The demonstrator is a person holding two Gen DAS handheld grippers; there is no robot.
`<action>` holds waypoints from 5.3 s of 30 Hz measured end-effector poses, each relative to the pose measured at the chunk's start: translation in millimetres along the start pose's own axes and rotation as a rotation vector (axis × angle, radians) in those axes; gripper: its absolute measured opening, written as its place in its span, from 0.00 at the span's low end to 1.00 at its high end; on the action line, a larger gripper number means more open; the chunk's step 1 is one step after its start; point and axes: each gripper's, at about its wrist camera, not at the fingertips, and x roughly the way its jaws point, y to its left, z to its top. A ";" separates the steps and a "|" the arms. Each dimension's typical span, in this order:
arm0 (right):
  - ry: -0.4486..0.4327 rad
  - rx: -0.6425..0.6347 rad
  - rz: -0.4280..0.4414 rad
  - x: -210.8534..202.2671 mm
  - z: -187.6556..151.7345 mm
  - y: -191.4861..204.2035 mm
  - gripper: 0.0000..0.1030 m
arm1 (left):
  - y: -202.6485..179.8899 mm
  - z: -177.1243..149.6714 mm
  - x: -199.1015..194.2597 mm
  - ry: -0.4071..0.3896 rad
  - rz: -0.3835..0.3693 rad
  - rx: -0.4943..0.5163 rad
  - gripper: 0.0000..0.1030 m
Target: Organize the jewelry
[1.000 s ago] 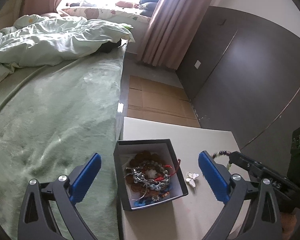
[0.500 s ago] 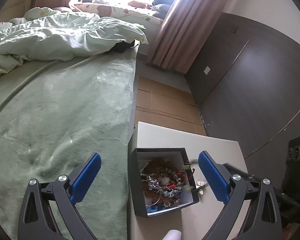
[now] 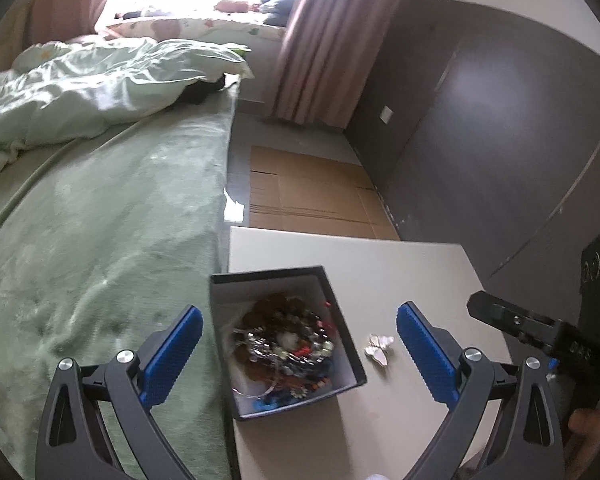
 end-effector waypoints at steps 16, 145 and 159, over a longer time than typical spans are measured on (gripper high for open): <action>0.152 -0.385 -0.259 44.7 -37.6 -17.1 0.75 | -9.7 -10.0 20.8 0.077 -0.002 0.067 0.81; -0.124 -0.159 -0.173 -83.2 -56.2 6.6 0.95 | -39.3 -44.4 -96.5 -0.183 0.062 0.081 0.92; -0.153 -0.097 -0.233 -130.1 -74.7 -8.5 0.95 | -53.6 -63.8 -117.8 -0.208 0.129 0.126 0.92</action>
